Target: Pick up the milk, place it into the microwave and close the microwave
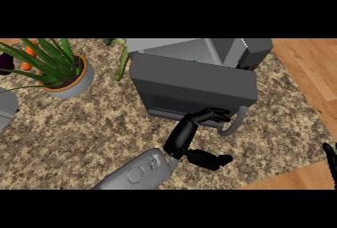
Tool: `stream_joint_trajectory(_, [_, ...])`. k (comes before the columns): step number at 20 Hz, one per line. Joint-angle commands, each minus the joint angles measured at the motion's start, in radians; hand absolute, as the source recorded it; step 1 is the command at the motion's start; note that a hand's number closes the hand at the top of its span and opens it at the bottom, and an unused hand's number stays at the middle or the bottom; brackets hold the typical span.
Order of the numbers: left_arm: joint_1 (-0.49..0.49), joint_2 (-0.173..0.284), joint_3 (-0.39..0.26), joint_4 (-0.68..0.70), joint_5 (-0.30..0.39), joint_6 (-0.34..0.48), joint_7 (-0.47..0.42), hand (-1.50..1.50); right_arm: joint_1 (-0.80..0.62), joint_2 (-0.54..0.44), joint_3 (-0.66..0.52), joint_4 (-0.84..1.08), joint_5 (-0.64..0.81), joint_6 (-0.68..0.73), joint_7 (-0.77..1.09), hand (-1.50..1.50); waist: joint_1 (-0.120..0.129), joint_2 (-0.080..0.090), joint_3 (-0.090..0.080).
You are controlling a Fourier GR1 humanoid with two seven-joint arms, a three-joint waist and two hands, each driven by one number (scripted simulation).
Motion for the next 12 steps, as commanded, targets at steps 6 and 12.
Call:
stream_joint_trajectory(6, [-0.118, -0.003, 0.023, 0.058, 0.118, 0.062, -0.057, -1.50, -0.054, -0.035, -0.013, -0.033, -0.071, 0.019, 0.045, -1.50, -0.062, 0.020, 0.002])
stream_joint_trajectory(12, [-0.173, -0.003, 0.037, 0.108, 0.172, 0.086, -0.090, -1.50, -0.077, -0.069, -0.008, -0.043, -0.111, 0.056, 0.070, -1.50, -0.094, 0.035, 0.003])
